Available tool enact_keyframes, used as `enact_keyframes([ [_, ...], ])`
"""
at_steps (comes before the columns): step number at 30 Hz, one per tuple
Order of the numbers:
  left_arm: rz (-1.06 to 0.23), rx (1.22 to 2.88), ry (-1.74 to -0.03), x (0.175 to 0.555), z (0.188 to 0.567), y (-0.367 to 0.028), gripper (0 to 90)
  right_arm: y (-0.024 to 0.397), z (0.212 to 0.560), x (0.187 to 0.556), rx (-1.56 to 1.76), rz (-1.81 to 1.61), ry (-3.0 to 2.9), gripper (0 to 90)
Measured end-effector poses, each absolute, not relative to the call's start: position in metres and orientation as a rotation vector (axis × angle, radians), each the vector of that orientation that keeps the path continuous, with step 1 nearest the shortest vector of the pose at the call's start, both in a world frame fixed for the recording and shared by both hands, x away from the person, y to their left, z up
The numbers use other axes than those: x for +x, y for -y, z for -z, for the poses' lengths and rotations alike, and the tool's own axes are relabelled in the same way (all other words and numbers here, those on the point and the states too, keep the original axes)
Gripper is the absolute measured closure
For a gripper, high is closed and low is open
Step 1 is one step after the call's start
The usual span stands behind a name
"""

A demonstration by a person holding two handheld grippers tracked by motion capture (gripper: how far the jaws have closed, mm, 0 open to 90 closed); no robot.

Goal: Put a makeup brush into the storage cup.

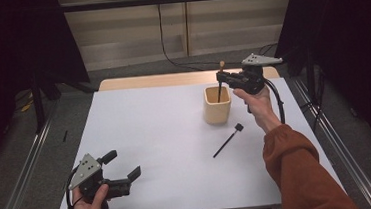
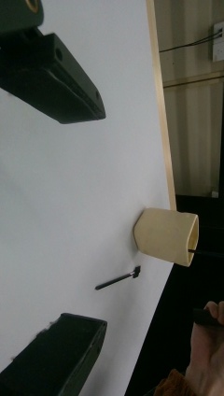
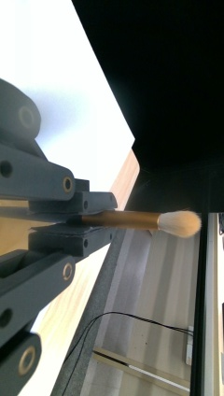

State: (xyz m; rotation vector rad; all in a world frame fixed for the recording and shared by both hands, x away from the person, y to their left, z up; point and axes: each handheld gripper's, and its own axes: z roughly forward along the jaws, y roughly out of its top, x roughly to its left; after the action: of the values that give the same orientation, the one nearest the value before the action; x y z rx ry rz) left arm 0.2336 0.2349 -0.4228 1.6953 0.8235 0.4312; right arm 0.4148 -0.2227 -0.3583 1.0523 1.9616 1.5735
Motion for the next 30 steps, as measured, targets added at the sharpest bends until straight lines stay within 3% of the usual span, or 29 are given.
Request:
enact_keyframes([
  [30, -0.442, 1.683, -0.822, 0.234, 0.422, -0.237, 1.5, 0.223, 0.389, 0.414, 1.089, -1.556, -1.985, 84.0],
])
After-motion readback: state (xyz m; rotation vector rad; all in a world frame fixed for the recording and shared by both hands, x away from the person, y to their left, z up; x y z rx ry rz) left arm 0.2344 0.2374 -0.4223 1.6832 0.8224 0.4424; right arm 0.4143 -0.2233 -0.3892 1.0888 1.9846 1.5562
